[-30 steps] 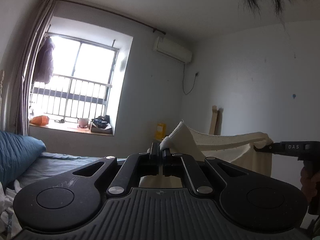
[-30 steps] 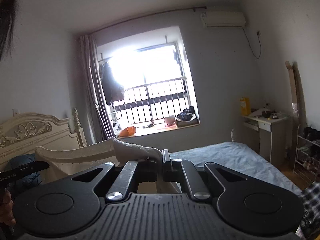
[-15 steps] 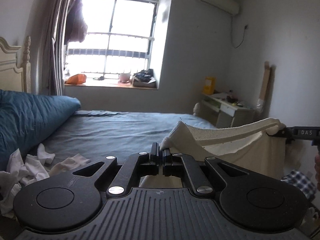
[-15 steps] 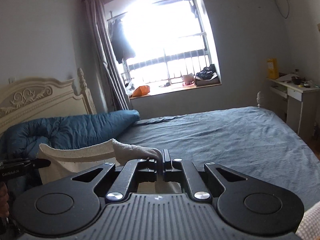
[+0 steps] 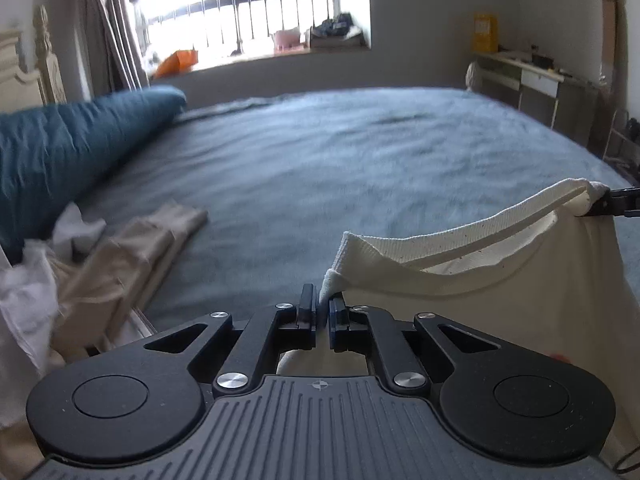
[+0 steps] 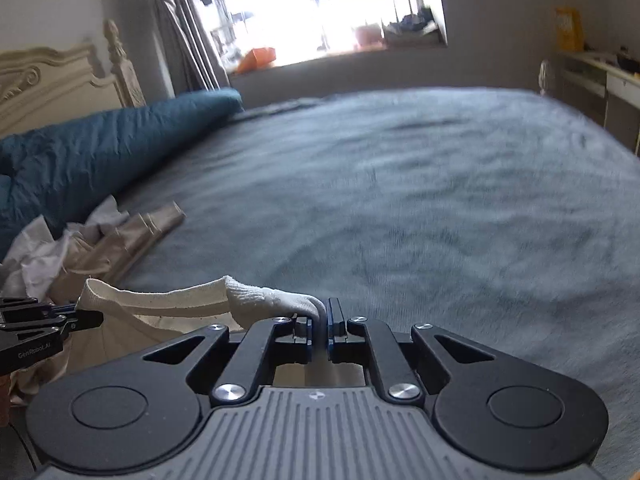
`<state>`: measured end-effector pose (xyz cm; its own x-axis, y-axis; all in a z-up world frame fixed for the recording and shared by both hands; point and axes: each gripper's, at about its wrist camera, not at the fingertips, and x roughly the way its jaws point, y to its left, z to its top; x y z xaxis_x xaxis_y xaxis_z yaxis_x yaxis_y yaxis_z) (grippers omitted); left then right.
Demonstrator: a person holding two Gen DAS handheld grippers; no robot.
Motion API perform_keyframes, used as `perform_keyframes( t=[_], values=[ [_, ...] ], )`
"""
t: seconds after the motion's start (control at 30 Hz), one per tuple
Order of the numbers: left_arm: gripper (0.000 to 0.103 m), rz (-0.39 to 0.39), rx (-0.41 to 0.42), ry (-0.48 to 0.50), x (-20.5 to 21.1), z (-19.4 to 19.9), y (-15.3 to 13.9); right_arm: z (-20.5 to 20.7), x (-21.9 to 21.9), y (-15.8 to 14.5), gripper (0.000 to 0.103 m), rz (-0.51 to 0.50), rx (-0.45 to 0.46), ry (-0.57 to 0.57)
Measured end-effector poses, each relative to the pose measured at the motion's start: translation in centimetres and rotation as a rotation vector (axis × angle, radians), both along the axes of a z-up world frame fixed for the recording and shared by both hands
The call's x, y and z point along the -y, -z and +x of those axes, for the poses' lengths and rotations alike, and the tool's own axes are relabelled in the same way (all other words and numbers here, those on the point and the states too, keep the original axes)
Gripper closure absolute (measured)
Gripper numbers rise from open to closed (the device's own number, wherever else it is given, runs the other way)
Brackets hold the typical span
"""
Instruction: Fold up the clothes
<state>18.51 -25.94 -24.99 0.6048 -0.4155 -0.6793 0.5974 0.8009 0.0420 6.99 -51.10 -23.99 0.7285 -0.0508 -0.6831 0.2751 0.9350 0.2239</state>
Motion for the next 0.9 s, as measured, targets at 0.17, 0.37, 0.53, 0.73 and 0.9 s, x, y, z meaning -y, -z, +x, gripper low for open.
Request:
perform_keyframes(
  t=[0.17,0.37,0.53,0.73,0.9],
  values=[
    [0.062,0.021,-0.221,-0.093,-1.8,1.0,5.8,0.3,1.3,6.2,0.06,0.101,-0.186,0.111],
    [0.057,-0.191,-0.305,-0.152,-8.7,-1.3,1.1,-8.5,3.2,-0.5,0.048,0.205,0.035,0.222],
    [0.05,-0.195,-0.391,-0.098,-16.2,-7.2,-3.9,-14.7,-0.9,-5.0,0.047,0.349,0.037,0.023],
    [0.035,-0.093,-0.688,-0.082,-24.2,-16.5,-1.9,-22.0,-10.5,-3.2,0.046,0.627,-0.18,-0.085],
    [0.034,0.159,-0.75,-0.185,-25.9,-23.0,2.9,-27.2,-16.4,2.1,0.046,0.826,-0.361,0.093]
  ],
)
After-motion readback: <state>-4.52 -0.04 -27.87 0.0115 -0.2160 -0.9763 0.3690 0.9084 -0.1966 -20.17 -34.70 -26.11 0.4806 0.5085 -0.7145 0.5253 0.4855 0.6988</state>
